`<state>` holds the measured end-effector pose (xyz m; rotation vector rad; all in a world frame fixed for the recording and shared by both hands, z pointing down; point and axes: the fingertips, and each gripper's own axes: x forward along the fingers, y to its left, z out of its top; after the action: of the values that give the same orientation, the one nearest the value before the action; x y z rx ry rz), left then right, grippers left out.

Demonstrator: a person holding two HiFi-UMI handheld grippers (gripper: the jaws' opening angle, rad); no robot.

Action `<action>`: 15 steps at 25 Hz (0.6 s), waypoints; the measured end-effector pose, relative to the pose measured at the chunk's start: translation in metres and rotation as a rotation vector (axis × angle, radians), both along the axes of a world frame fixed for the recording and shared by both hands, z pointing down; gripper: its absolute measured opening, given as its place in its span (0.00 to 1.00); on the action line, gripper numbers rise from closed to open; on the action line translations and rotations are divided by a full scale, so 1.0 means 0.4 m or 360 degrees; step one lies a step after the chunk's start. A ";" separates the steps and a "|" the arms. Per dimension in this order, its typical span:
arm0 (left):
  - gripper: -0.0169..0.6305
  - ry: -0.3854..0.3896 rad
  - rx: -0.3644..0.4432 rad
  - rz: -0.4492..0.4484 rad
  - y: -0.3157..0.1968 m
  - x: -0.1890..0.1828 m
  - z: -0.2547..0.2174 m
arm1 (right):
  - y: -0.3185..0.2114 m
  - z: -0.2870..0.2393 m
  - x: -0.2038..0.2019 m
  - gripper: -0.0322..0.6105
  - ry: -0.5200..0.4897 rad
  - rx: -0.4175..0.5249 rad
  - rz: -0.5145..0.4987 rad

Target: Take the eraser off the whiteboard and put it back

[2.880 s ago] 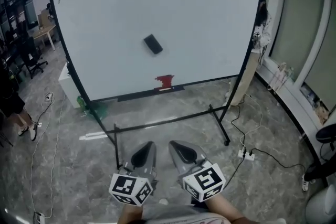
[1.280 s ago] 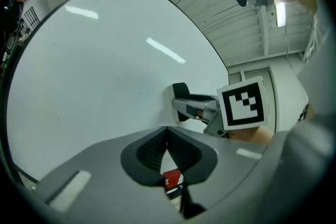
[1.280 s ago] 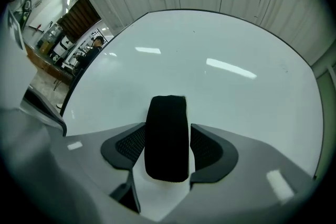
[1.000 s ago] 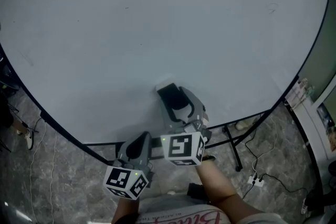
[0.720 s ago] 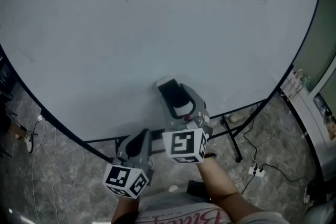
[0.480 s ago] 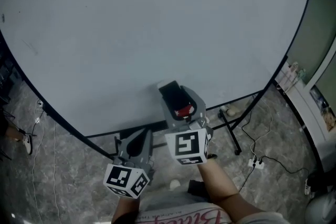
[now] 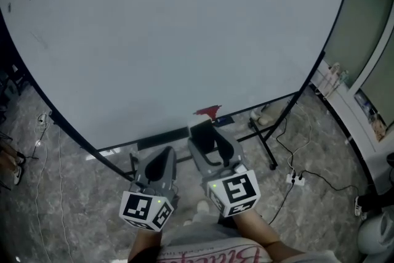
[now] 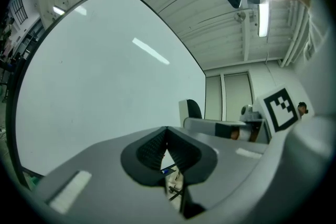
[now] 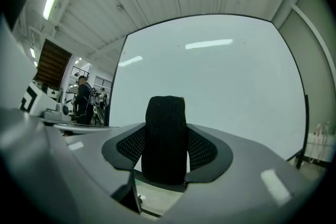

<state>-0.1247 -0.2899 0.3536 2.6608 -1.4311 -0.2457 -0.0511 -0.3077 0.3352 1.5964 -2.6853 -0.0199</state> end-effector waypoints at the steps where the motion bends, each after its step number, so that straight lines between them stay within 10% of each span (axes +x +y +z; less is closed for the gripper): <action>1: 0.02 0.0001 0.0008 -0.0002 0.004 0.000 -0.003 | 0.017 0.005 0.000 0.41 -0.0020 0.0006 -0.0010; 15: 0.02 -0.0002 -0.0011 -0.0072 -0.026 0.012 0.004 | 0.021 0.021 0.033 0.41 0.0048 0.0080 -0.0021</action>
<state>-0.1201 -0.3003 0.3552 2.6256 -1.4913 -0.2426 -0.0378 -0.2992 0.3436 1.5786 -2.6933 -0.1119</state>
